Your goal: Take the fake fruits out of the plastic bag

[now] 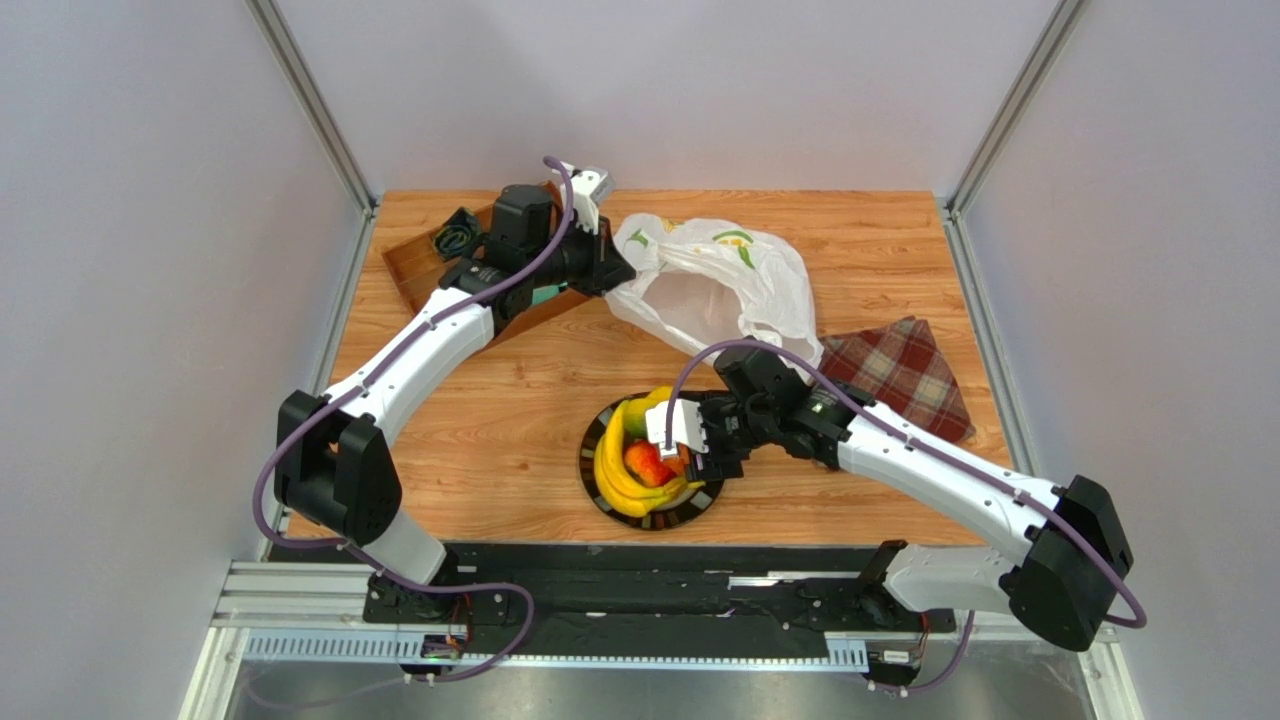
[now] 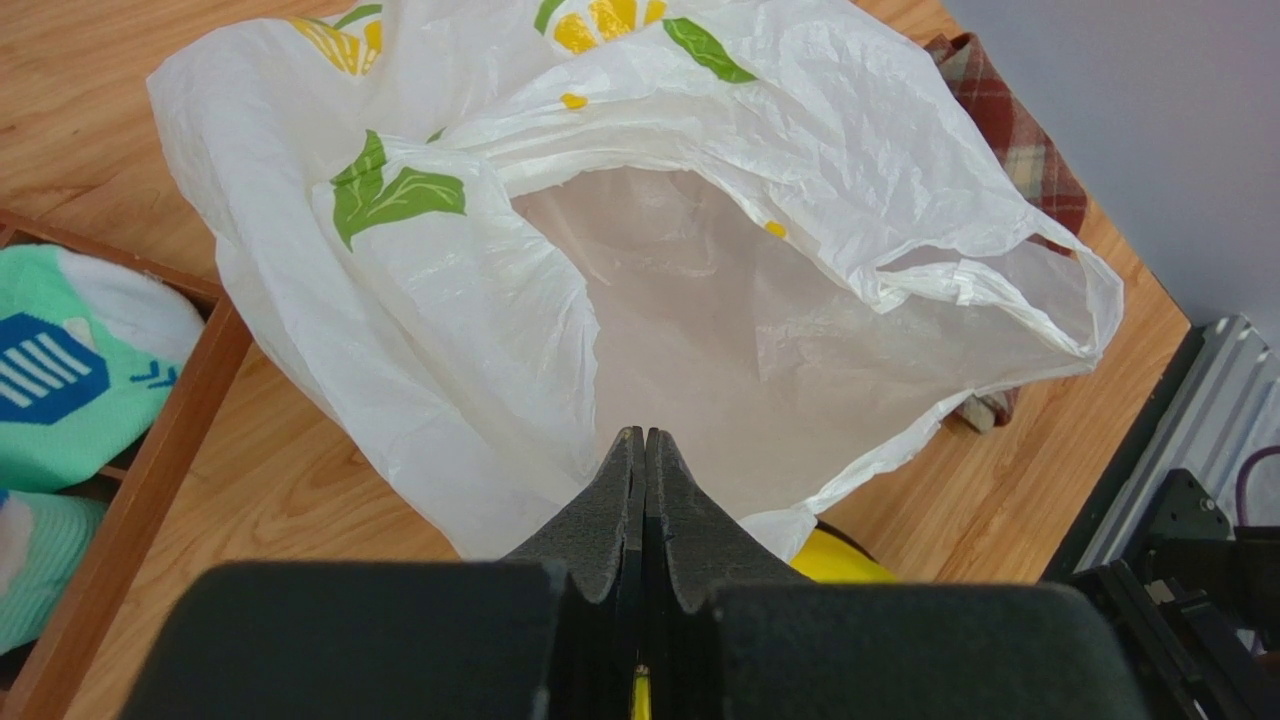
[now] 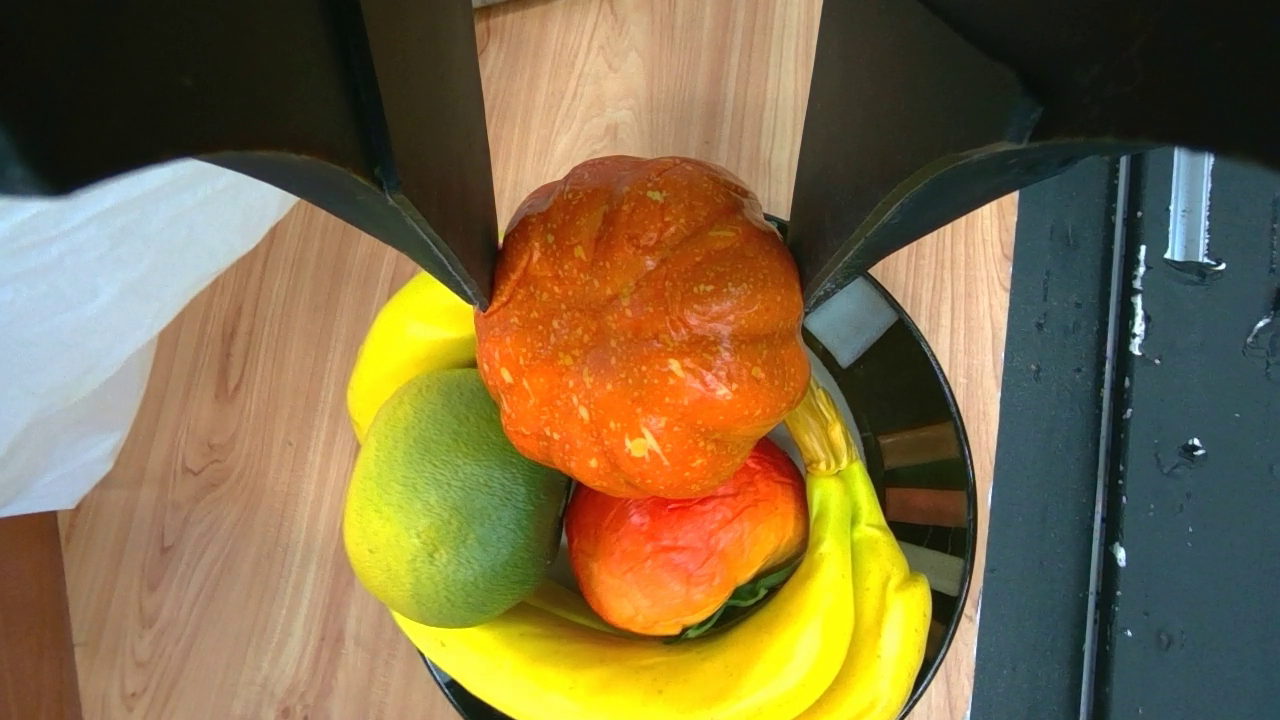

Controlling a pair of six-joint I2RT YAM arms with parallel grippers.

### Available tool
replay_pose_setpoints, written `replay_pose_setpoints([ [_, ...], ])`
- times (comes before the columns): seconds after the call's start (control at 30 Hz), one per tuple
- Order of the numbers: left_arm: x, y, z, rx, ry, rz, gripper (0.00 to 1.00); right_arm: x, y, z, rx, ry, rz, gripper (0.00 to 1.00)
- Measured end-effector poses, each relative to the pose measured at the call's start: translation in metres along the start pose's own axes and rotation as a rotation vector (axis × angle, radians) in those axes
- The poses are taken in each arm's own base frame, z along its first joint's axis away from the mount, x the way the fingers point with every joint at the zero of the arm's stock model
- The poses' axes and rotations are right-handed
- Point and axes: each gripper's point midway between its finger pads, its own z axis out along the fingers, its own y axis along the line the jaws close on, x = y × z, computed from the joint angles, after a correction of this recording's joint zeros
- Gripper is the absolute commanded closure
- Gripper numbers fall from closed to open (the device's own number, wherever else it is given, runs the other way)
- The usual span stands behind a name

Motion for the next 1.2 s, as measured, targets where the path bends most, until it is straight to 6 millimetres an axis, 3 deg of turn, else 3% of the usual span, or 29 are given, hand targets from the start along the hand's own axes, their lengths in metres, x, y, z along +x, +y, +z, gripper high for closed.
replay_pose_setpoints([
  [0.13, 0.000, 0.000, 0.000, 0.000, 0.000, 0.000, 1.00, 0.003, 0.001, 0.004, -0.014, 0.010, -0.008, 0.45],
  [0.4, 0.009, 0.002, 0.001, -0.002, 0.017, -0.009, 1.00, 0.010, -0.001, 0.010, -0.003, 0.029, -0.022, 0.25],
  [0.43, 0.010, 0.002, 0.001, -0.001, 0.020, -0.010, 1.00, 0.011, -0.002, 0.010, 0.002, 0.030, -0.025, 0.20],
  [0.47, 0.010, 0.002, 0.001, 0.000, 0.021, -0.010, 1.00, 0.011, -0.003, 0.010, 0.009, 0.031, -0.028, 0.06],
  [1.2, 0.012, -0.002, 0.000, 0.019, 0.025, -0.011, 1.00, 0.031, 0.004, 0.006, -0.005, 0.121, -0.023, 0.01],
])
